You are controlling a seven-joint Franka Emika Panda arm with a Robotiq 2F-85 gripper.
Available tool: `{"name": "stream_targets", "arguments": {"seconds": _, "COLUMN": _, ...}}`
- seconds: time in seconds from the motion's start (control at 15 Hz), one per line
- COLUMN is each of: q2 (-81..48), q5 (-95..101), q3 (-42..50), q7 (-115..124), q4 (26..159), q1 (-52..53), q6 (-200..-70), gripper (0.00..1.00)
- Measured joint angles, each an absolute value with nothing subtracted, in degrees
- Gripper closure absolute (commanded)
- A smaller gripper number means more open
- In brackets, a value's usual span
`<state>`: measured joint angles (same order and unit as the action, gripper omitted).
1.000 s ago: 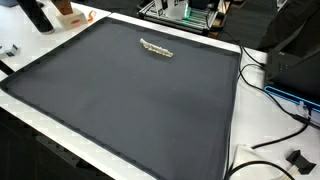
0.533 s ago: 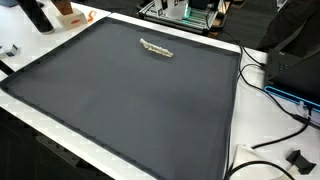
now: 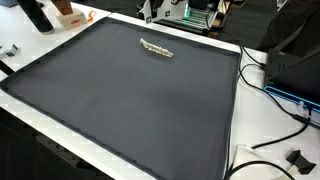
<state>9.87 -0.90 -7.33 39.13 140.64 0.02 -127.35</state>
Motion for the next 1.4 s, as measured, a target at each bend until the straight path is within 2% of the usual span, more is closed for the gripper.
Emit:
{"name": "stream_targets", "arguments": {"seconds": 0.27, "q2": 6.2, "q5": 6.3, "q3": -7.6, "q7": 51.2, "q4": 138.7, "q1": 0.0, "q6": -125.5, "gripper": 0.99}}
{"name": "stream_targets", "arguments": {"seconds": 0.6, "q2": 1.0, "q5": 11.5, "q3": -7.6, "q7": 61.8, "q4": 134.5, "q1": 0.6, "q6": -117.3, "gripper": 0.99}}
{"name": "stream_targets", "arguments": {"seconds": 1.4, "q2": -10.3, "q5": 14.3, "q3": -5.4, "q7": 69.9, "q4": 124.9, "q1": 3.9, "q6": -101.4, "gripper": 0.99}}
